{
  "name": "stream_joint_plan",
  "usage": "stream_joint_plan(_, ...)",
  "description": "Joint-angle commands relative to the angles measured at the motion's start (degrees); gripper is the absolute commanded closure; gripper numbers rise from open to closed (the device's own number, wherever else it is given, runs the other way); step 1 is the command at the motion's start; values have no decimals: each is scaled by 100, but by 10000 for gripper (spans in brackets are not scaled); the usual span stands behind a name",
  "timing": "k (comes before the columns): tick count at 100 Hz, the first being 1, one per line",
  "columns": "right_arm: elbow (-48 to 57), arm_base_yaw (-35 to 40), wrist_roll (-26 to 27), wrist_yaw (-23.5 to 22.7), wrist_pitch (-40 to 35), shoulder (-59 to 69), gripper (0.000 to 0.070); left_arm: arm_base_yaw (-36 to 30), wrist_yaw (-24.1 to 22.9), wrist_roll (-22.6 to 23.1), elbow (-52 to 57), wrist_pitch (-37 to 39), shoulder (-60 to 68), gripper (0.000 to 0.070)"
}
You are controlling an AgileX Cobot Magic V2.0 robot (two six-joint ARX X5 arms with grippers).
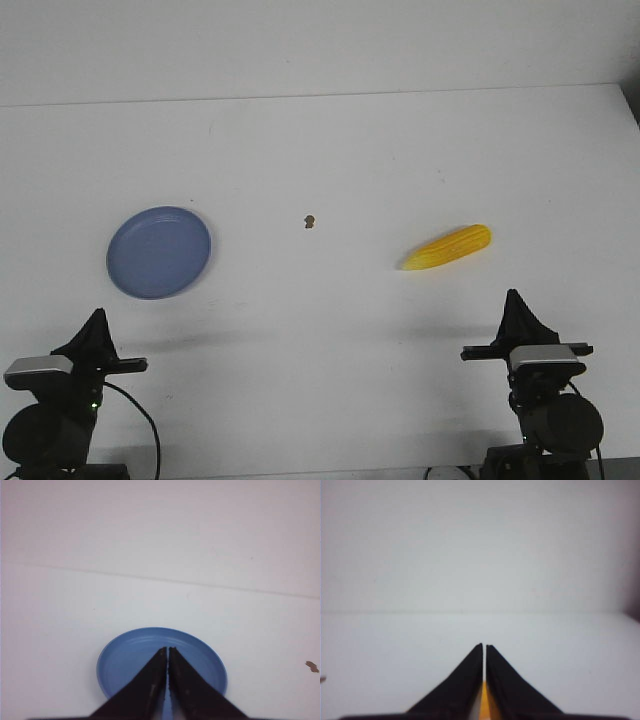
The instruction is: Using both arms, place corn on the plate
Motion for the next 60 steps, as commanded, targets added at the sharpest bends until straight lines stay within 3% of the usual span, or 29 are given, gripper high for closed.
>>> stream_joint_plan(1,431,2,96,-2,-442,262,681,0,2,-44,597,-197,339,688)
stream_joint_plan(40,3067,2,79,-46,-3309,2564,681,0,4,511,3381,-2354,2653,688)
stream_joint_plan(60,3711,2,87,-48,-3698,3344,681,0,2,509,4044,-3091,3462,688)
